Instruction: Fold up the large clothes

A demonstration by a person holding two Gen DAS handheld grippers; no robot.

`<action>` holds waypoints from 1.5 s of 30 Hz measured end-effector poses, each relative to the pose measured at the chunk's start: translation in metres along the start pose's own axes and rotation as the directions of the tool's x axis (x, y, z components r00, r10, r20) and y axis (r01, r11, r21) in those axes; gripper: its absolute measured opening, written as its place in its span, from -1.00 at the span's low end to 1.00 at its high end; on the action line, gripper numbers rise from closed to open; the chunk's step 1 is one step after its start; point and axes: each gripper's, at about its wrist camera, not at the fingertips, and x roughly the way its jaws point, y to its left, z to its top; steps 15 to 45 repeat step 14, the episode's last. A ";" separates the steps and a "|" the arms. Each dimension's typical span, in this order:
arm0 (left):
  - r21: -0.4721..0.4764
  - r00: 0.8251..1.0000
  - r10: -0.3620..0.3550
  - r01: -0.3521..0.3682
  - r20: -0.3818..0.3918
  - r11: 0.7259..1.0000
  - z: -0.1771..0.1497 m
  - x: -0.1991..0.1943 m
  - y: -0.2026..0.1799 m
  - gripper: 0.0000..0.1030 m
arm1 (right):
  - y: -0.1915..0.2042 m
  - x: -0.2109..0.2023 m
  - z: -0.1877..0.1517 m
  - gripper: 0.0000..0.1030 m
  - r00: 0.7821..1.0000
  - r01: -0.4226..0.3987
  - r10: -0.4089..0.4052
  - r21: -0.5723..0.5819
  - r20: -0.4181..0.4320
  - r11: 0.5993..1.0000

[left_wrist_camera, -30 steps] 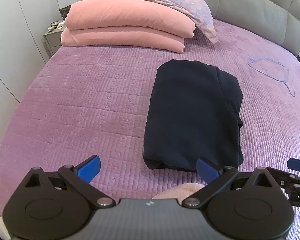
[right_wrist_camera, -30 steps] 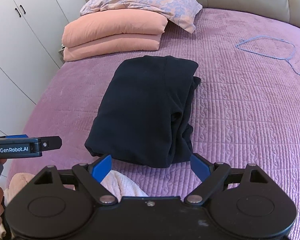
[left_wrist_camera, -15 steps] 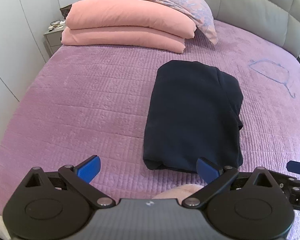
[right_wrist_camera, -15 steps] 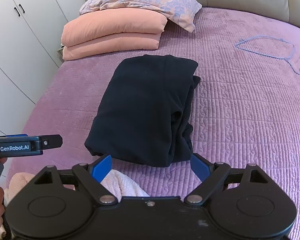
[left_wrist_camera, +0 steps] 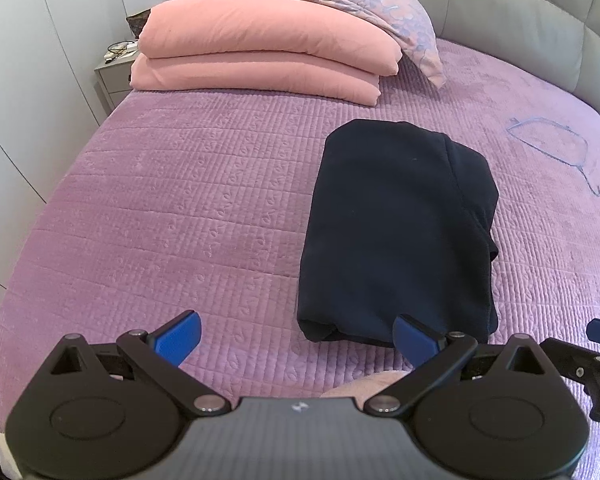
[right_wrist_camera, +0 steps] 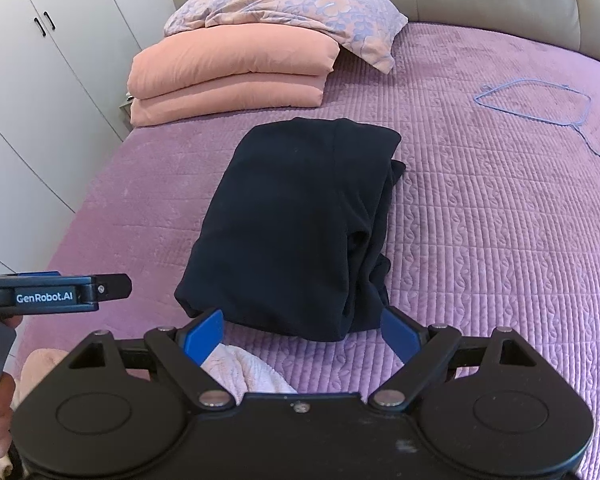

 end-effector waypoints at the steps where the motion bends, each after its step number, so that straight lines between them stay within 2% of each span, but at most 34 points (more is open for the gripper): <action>1: 0.002 1.000 0.003 -0.003 0.001 1.000 0.000 0.000 -0.001 1.00 | 0.000 0.001 0.000 0.98 1.000 0.001 -0.001 0.001 -0.002 1.000; 9: 0.040 1.000 0.029 -0.029 -0.006 0.999 0.002 0.012 -0.007 1.00 | -0.001 0.002 0.002 0.98 0.999 0.014 -0.015 0.004 0.030 1.000; 14: 0.062 0.999 0.039 -0.039 -0.013 0.997 0.003 0.022 -0.010 1.00 | -0.006 0.010 0.003 0.98 1.000 0.022 -0.022 0.026 0.015 0.999; 45: 0.062 0.999 0.039 -0.039 -0.013 0.997 0.003 0.022 -0.010 1.00 | -0.006 0.010 0.003 0.98 1.000 0.022 -0.022 0.026 0.015 0.999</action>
